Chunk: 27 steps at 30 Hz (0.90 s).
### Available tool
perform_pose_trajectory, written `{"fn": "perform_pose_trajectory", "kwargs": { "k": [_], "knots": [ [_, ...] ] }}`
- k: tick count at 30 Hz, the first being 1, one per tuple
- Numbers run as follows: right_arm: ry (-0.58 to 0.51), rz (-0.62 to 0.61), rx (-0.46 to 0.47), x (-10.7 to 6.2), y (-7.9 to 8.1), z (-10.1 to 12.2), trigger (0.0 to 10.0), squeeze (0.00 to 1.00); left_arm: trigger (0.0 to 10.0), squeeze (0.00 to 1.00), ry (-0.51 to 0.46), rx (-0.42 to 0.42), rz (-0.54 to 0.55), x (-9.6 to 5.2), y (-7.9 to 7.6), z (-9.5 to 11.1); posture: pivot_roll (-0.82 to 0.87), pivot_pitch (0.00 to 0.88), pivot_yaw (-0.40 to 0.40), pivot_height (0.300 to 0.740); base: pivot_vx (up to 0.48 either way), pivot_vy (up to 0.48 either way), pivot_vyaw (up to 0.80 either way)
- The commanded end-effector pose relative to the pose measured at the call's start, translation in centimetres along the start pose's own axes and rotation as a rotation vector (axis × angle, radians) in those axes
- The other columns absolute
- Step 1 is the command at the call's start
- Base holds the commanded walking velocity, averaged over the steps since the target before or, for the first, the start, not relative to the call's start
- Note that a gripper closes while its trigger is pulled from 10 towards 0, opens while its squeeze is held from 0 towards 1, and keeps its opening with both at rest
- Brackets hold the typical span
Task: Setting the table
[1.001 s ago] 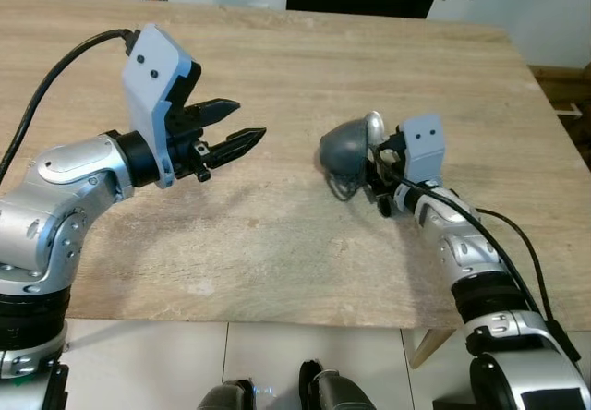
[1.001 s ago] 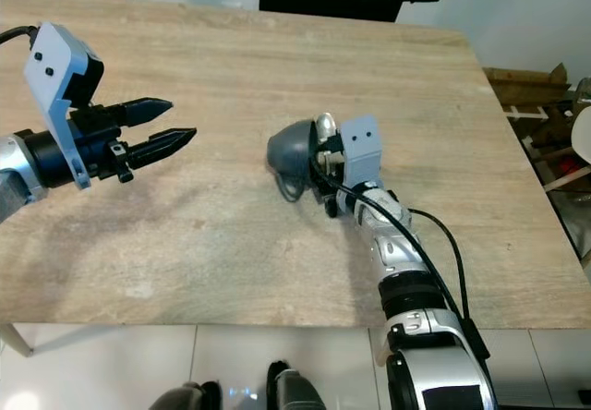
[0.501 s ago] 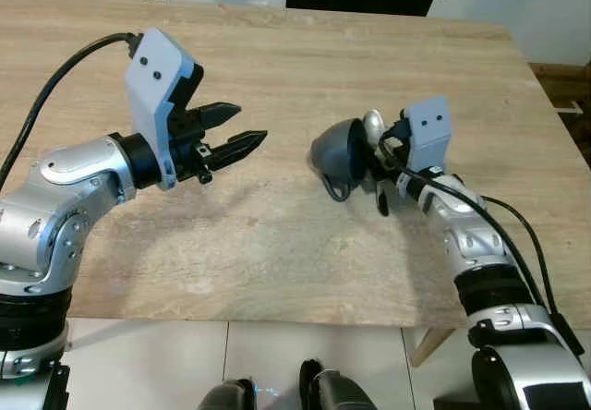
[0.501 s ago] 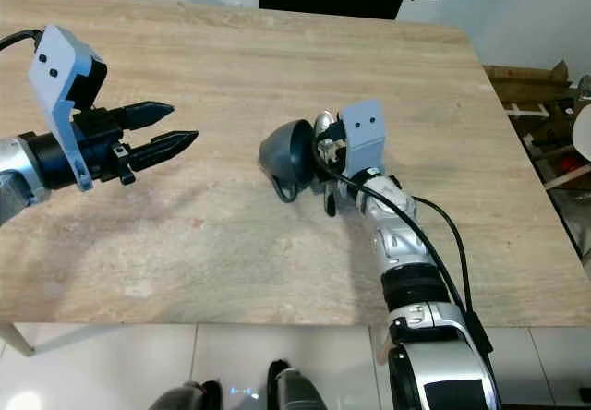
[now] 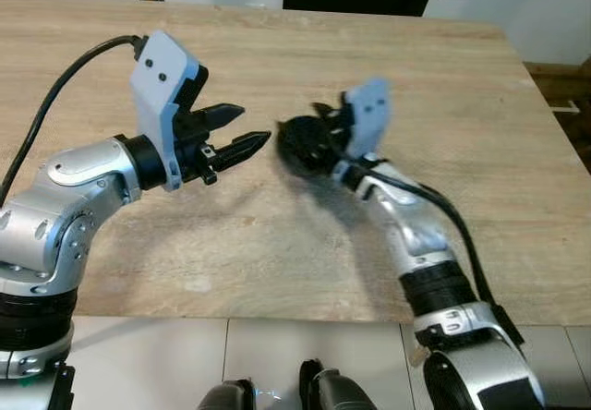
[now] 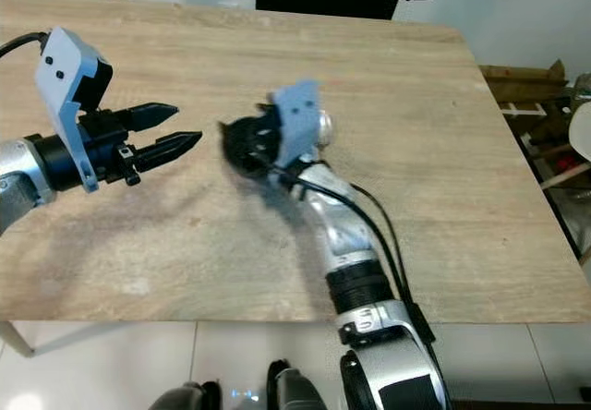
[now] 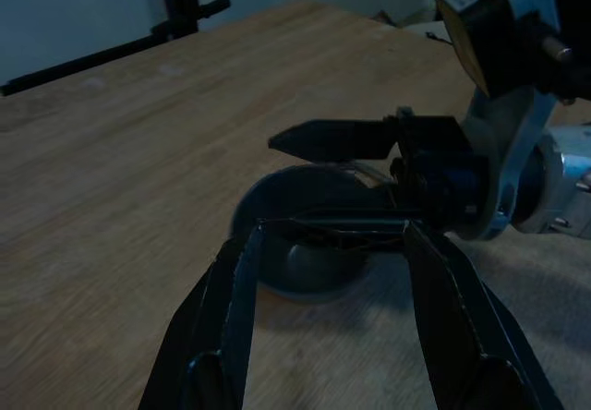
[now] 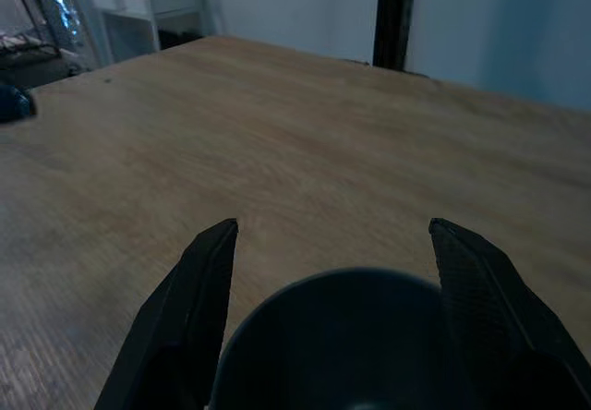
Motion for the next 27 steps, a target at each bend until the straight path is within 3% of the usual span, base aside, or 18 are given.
{"fn": "perform_pose_trajectory", "kwargs": {
  "k": [1,5,11,19,20,21,22,24,27],
  "knots": [
    [0.03,0.024,-0.01,0.3,0.9,-1.1,10.0,0.0,10.0,0.0,0.001,-0.008,-0.008,0.2,-0.2,-0.3,0.07,0.121,0.04,0.74,0.0,0.0,0.0],
    [0.054,0.073,-0.021,0.4,2.4,-1.8,10.0,0.0,10.0,0.0,0.0,-0.009,0.003,0.1,-0.1,-0.4,0.07,0.12,0.033,0.74,0.0,0.0,0.0],
    [0.064,0.033,-0.04,-0.2,0.8,-1.8,10.0,0.0,10.0,0.0,-0.002,-0.015,0.005,0.2,-0.2,-0.5,0.06,0.121,0.033,0.74,0.0,0.0,0.0],
    [-0.029,-0.105,-0.073,-2.0,-3.8,1.8,10.0,0.0,10.0,0.0,-0.006,-0.023,-0.003,0.4,-0.4,-0.5,0.05,0.122,0.036,0.74,0.0,0.0,0.0],
    [-0.029,-0.105,-0.073,-2.0,-3.8,1.8,10.0,0.0,10.0,0.0,-0.006,-0.023,-0.003,0.4,-0.4,-0.5,0.05,0.122,0.036,0.74,0.0,0.0,0.0],
    [-0.028,-0.137,-0.087,-2.5,-4.8,2.0,10.0,0.0,10.0,0.0,0.002,-0.026,-0.011,0.4,-0.5,-0.6,0.05,0.122,0.036,0.74,0.0,0.0,0.0],
    [0.001,-0.242,-0.131,-4.2,-7.6,2.0,10.0,0.0,10.0,0.0,0.037,-0.02,-0.048,0.4,-0.7,-1.3,0.04,0.127,0.041,0.74,0.0,0.0,0.0],
    [0.014,-0.272,-0.139,-4.8,-8.4,1.8,10.0,0.0,10.0,0.0,0.047,-0.02,-0.062,0.4,-0.8,-1.5,0.04,0.127,0.041,0.74,0.0,0.0,0.0],
    [0.1,-0.376,-0.159,-6.7,-10.9,0.2,10.0,0.0,10.0,0.0,0.089,-0.002,-0.119,0.2,-1.1,-2.4,0.03,0.135,0.057,0.74,0.0,0.0,0.0]
  ]
}}
Point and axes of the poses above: a point about 5 cm out from each wrist's last joint towards the gripper, its own x axis pointing out of the wrist towards the gripper, its own z axis along the axis of the wrist's last joint, y = z × x, the point moved 6 cm from there along x, pointing out of the wrist towards the gripper, and after that the axes turned 7 degrees about x, right-handed, at the moved point
